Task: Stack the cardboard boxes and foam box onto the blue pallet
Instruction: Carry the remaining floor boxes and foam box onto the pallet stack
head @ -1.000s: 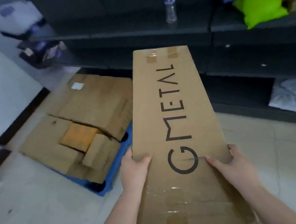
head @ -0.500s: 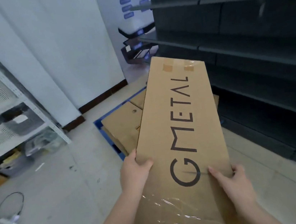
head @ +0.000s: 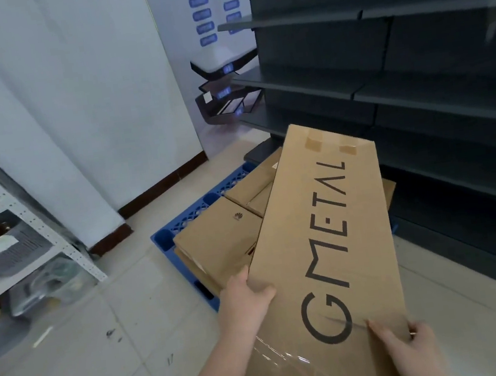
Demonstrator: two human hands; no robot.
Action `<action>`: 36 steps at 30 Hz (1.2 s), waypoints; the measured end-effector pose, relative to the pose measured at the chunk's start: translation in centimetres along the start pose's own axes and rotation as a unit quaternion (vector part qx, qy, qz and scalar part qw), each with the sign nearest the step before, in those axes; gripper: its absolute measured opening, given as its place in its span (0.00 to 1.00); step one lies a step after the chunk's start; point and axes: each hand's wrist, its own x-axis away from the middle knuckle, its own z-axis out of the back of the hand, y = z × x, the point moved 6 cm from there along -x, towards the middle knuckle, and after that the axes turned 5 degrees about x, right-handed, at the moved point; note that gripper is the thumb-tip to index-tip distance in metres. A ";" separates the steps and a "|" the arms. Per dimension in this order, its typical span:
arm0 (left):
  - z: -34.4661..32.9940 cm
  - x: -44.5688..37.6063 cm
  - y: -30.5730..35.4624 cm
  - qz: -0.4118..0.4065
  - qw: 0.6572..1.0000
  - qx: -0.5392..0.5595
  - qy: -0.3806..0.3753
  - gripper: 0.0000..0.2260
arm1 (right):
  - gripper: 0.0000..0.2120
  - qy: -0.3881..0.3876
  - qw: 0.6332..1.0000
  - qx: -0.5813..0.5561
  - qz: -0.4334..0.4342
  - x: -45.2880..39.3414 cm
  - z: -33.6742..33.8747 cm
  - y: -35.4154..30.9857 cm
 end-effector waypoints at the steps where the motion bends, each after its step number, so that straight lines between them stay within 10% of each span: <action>1: 0.0 -2.0 0.4 -0.001 1.000 -0.004 -0.004 0.12 | 0.25 0.003 1.000 -0.010 -0.009 -0.9 -1.1 -1.1; 16: -4.2 -32.9 4.2 0.005 0.984 -0.030 -0.173 0.17 | 0.25 0.150 0.983 -0.056 -0.091 -16.0 -14.0 -12.7; 26: -8.8 -45.4 -12.5 0.047 0.897 -0.259 -0.355 0.40 | 0.64 0.067 0.968 0.143 -0.195 -23.9 -31.3 -7.7; 36: -8.4 -48.7 -13.7 -0.005 0.863 -0.283 -0.418 0.41 | 0.57 0.078 0.936 0.239 -0.245 -23.4 -32.2 -9.4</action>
